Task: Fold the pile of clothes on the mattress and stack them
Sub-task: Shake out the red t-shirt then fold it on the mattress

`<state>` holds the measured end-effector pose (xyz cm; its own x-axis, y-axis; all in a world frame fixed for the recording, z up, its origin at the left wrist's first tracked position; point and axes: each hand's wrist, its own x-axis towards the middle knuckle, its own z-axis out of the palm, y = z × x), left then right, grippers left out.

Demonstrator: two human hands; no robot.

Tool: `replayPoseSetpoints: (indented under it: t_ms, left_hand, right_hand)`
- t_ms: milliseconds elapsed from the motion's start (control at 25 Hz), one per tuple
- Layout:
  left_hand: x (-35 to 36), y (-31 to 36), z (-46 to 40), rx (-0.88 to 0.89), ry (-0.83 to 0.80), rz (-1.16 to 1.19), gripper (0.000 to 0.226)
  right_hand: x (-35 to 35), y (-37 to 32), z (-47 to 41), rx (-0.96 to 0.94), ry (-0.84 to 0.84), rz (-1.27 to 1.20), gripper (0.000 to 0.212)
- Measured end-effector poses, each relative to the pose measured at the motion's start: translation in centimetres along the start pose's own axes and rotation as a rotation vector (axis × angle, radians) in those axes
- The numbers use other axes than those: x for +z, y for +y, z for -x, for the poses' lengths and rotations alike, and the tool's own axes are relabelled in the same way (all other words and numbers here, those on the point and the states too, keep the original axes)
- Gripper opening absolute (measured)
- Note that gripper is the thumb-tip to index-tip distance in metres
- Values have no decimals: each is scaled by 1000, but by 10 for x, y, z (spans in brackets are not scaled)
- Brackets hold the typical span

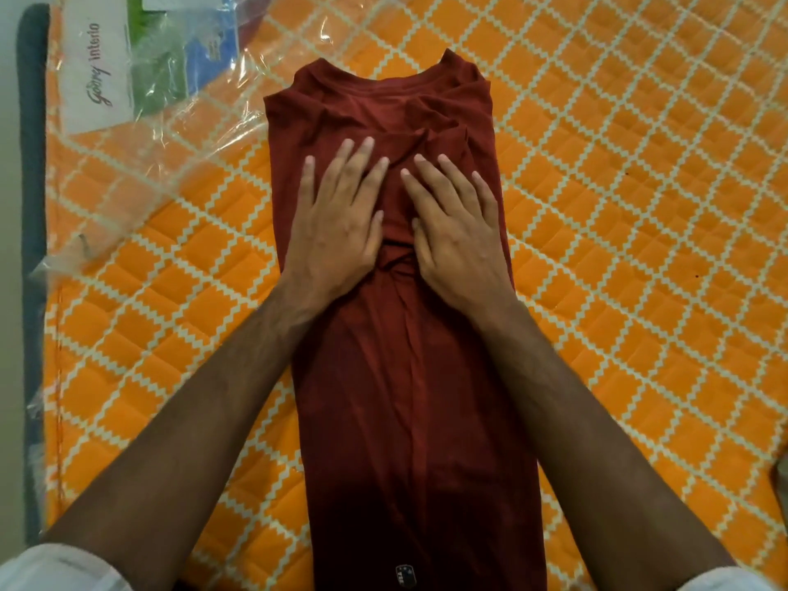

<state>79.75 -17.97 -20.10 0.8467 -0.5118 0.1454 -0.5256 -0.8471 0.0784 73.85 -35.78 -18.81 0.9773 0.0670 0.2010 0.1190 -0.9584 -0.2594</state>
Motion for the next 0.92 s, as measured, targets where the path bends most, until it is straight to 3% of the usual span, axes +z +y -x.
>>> replayPoseSetpoints:
  t_ms: [120, 560, 680, 920]
  left_hand:
    - [13, -10, 10, -53, -56, -54, 67]
    - [-8, 5, 25, -63, 25, 84, 61]
    - [-18, 36, 75, -67, -71, 92, 69]
    - [-14, 94, 172, 61, -154, -67, 80]
  right_hand:
    - [17, 13, 12, 46, -148, 166, 68]
    - [23, 19, 20, 61, -95, 128, 65]
    - [14, 15, 26, 82, -130, 65, 69]
    - [-9, -15, 150, 19, -160, -18, 72]
